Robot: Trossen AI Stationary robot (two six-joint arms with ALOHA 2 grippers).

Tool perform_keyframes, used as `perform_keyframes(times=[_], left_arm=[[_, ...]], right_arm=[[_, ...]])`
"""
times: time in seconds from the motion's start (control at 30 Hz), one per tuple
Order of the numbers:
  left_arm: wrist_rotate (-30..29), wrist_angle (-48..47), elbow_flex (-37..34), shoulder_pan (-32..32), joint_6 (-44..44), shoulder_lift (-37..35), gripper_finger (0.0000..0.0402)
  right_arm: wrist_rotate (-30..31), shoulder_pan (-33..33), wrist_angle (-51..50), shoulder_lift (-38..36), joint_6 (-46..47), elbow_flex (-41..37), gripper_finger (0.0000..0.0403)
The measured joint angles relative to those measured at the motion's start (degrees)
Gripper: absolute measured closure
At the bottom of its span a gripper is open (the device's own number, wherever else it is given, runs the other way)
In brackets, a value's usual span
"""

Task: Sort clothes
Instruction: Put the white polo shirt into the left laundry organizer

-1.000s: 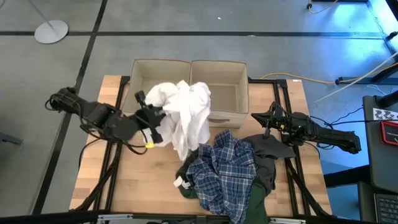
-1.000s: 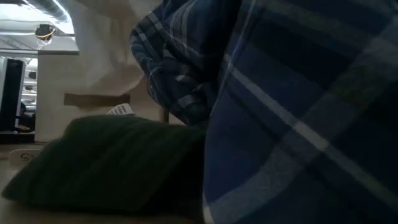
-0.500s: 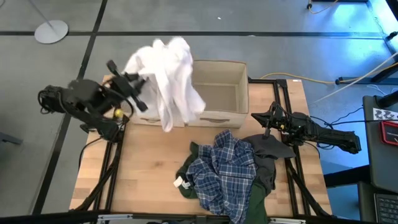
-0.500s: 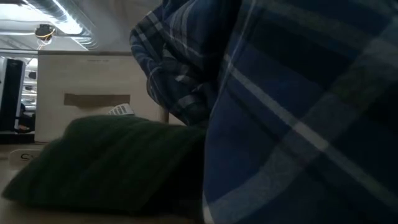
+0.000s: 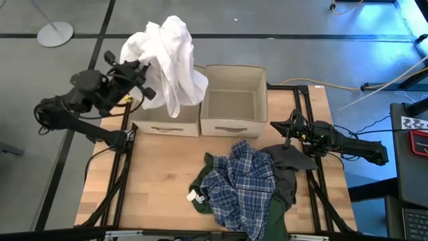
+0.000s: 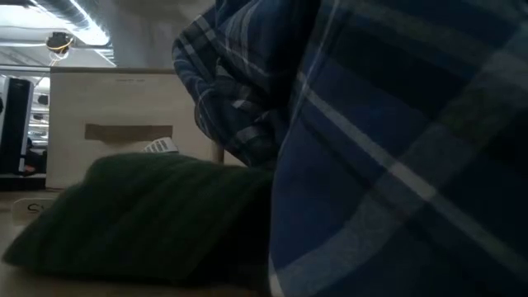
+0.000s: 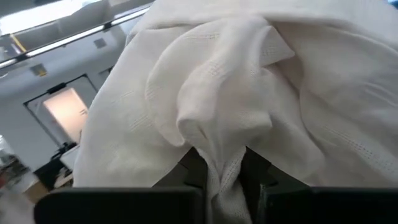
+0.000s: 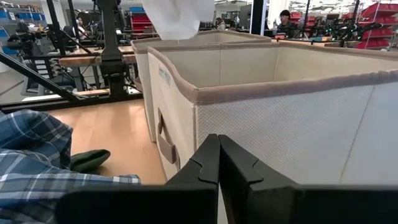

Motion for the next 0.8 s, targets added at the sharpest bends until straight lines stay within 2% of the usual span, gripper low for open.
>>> perform_keyframes(times=[0.43, 0.63, 0.8], left_arm=[[0.2, -1.6, -11.3, 10.8, -3.7, 0.0, 0.0367], [0.4, -2.9, -16.1, 13.8, -6.5, 0.0, 0.0368], [4.1, -2.9, -20.7, 16.5, -10.1, 0.1, 0.0364]], right_arm=[[0.0, 0.0, 0.0, 0.0, -0.2, 0.0, 0.0397], [0.0, 0.0, 0.0, 0.0, -0.2, 0.0, 0.0397], [0.0, 0.0, 0.0, 0.0, -0.2, 0.0, 0.0397]])
